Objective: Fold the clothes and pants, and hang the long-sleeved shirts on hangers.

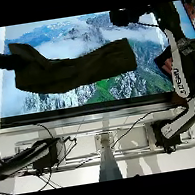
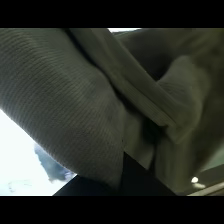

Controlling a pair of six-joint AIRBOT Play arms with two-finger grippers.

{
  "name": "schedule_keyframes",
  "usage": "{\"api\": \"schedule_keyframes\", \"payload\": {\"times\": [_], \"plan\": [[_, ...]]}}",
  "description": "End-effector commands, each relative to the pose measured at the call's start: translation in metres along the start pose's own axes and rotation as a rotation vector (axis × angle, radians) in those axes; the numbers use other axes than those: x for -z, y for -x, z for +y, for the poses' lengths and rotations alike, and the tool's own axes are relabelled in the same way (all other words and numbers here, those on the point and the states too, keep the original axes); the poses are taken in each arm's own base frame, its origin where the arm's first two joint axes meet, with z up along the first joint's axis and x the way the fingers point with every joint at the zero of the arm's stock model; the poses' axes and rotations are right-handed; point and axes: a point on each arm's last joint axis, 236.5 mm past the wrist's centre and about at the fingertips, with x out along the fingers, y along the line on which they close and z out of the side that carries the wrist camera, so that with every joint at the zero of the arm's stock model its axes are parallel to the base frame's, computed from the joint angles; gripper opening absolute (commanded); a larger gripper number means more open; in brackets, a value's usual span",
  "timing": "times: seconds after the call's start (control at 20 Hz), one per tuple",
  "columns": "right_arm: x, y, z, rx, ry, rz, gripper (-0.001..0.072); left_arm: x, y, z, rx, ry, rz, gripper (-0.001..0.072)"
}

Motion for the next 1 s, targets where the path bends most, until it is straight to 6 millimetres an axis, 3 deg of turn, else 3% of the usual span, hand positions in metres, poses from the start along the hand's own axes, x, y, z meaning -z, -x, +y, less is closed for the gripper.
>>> {"api": "schedule_keyframes", "payload": {"times": [0.0, 0.2, 0.45, 0.6, 0.75, 0.85, 0.95], "plan": [[0.023, -0.018, 0.016, -0.017, 0.019, 0.063, 0.0036, -0.012, 0.050, -0.028, -0.092, -0.118, -0.062, 0.0017], [0.057, -0.043, 0.060, -0.056, 0.099, 0.126, 0.0036, -0.014, 0.045, -0.058, -0.051, -0.189, -0.056, 0.0017], [0.090, -0.068, 0.125, -0.120, 0.196, 0.135, 0.0036, -0.014, 0.044, -0.060, -0.047, -0.157, -0.055, 0.0017], [0.102, -0.094, 0.181, -0.187, 0.231, 0.075, 0.0035, -0.014, 0.044, -0.062, -0.037, -0.149, -0.057, 0.0018], [0.122, -0.125, 0.252, -0.308, 0.098, 0.012, 0.0034, -0.014, 0.044, -0.062, -0.038, -0.149, -0.057, 0.0018], [0.153, -0.141, 0.299, -0.383, 0.064, 0.020, 0.0034, -0.017, 0.043, -0.062, -0.038, -0.149, -0.068, 0.0018], [0.188, -0.154, 0.328, -0.413, 0.090, 0.046, 0.0034, -0.022, 0.039, -0.069, -0.002, -0.143, -0.085, 0.0019]]}}
